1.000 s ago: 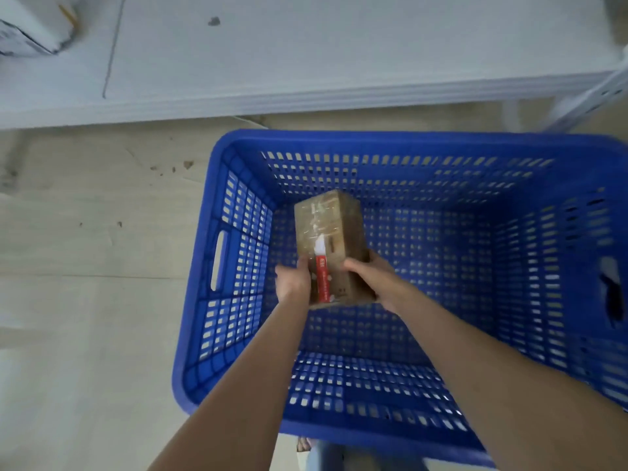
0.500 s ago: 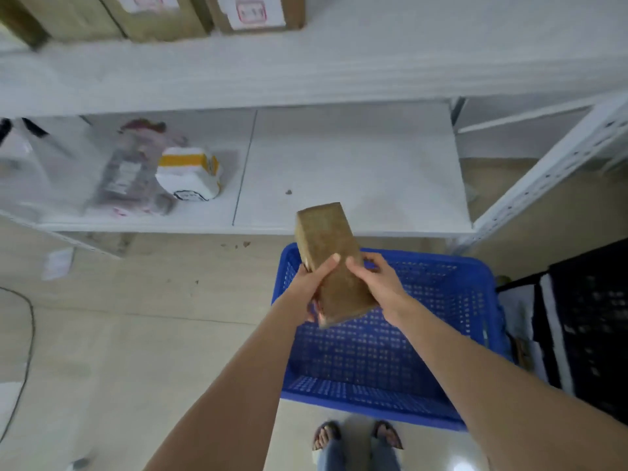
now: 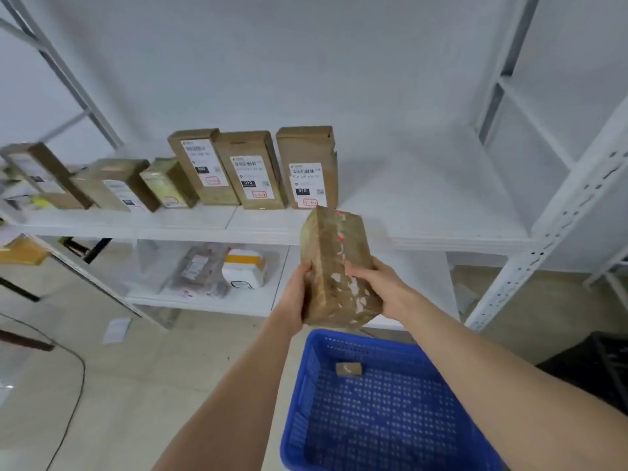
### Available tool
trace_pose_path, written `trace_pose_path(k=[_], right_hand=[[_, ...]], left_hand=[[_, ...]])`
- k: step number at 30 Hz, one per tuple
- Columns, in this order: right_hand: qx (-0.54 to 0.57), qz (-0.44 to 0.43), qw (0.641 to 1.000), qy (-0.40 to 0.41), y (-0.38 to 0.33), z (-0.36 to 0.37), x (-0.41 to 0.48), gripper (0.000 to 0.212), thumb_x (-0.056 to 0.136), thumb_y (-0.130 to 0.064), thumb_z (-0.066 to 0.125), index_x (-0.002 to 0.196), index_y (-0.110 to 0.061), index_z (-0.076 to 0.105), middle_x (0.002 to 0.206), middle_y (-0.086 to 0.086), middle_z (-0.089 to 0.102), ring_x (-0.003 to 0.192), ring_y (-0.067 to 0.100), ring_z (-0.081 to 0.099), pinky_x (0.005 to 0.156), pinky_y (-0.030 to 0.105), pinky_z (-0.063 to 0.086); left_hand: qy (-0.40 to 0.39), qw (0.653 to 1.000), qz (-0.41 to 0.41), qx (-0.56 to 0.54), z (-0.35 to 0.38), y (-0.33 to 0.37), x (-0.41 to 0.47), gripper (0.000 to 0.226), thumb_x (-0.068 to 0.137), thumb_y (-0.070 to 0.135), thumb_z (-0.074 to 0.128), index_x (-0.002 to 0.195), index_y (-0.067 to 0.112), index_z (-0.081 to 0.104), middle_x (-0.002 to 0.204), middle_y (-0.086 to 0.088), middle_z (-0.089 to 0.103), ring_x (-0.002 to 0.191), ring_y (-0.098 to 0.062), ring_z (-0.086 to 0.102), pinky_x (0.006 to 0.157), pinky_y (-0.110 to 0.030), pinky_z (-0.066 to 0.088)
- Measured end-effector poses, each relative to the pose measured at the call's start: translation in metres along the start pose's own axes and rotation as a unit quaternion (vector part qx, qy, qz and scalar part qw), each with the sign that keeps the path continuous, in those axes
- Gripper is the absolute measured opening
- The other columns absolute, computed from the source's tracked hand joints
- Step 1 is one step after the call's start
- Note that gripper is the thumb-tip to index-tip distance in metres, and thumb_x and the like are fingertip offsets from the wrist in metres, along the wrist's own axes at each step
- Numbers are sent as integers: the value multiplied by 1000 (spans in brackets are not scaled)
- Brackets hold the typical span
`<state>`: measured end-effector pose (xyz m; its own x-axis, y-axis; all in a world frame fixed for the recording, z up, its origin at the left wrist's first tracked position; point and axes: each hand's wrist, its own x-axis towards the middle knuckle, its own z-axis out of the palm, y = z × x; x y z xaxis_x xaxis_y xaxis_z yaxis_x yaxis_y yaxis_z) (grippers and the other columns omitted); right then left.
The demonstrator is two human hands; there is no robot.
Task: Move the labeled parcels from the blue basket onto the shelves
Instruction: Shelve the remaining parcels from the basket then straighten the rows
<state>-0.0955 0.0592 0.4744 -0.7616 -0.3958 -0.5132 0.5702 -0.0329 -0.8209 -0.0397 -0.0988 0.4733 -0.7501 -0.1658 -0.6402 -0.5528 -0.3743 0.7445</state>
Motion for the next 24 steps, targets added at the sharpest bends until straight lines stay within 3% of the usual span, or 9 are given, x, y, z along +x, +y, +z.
trace_pose_path(k=[6, 10, 12, 13, 15, 17, 20, 21, 24], right_hand=[[38, -45, 998, -20, -28, 34, -13, 39, 88, -11, 65, 123, -27, 57, 105, 6, 72, 98, 28, 68, 89, 49, 53], [56, -50, 997, 6, -33, 57, -16, 36, 93, -10, 57, 125, -26, 57, 108, 6, 71, 100, 28, 67, 89, 47, 52], [51, -26, 998, 31, -32, 66, -17, 30, 97, -30, 52, 127, -24, 55, 112, 6, 68, 104, 28, 64, 95, 50, 49], [47, -4, 998, 37, -33, 70, -17, 39, 96, -45, 47, 127, -23, 54, 116, 6, 65, 109, 31, 60, 97, 52, 46], [68, 37, 996, 32, -35, 73, -15, 68, 86, -72, 35, 124, -19, 53, 122, 9, 59, 118, 41, 53, 98, 57, 41], [128, 56, 990, 29, -38, 78, -12, 86, 74, -84, 33, 123, -15, 50, 124, 18, 56, 120, 49, 49, 94, 60, 40], [188, 68, 979, 35, -37, 97, -13, 96, 65, -88, 43, 127, -15, 44, 129, 25, 55, 115, 50, 53, 91, 55, 45], [190, 72, 978, 40, -36, 105, -13, 100, 63, -87, 48, 129, -12, 44, 126, 25, 58, 112, 47, 57, 90, 51, 48], [207, 73, 973, 76, -32, 122, -18, 99, 63, -78, 61, 132, -9, 45, 117, 21, 64, 102, 38, 65, 80, 42, 57]], left_hand=[[-27, 995, 64, 69, -20, 51, -31, 95, 55, 71, 72, 132, 20, 50, 119, -6, 65, 107, -24, 64, 85, -41, 54], [-38, 989, 76, 121, -40, 78, -31, 70, 74, 44, 73, 132, 16, 45, 119, -8, 60, 104, -22, 58, 79, -39, 53], [-39, 975, 102, 192, -49, 91, -32, 59, 81, 30, 69, 131, 12, 43, 110, -9, 61, 89, -16, 58, 67, -29, 50], [-38, 964, 125, 233, -56, 98, -32, 61, 81, 24, 69, 133, 11, 40, 106, -6, 59, 86, -14, 57, 65, -26, 47], [-53, 928, 177, 323, -74, 109, -28, 80, 74, 16, 73, 140, 15, 27, 117, -1, 52, 103, -16, 54, 78, -27, 47], [-66, 836, 260, 479, -93, 119, -25, 103, 62, 20, 79, 144, 19, 16, 129, 0, 42, 122, -19, 43, 98, -34, 42], [-8, 603, 380, 702, -117, 127, -24, 110, 56, 32, 78, 144, 16, 14, 138, 0, 33, 132, -21, 31, 114, -47, 22], [-3, 551, 406, 729, -123, 129, -23, 109, 57, 32, 77, 144, 17, 14, 140, 0, 32, 133, -21, 29, 115, -48, 18], [0, 469, 455, 757, -137, 129, -18, 109, 58, 36, 76, 145, 17, 14, 144, 0, 29, 136, -21, 26, 115, -46, 16]])
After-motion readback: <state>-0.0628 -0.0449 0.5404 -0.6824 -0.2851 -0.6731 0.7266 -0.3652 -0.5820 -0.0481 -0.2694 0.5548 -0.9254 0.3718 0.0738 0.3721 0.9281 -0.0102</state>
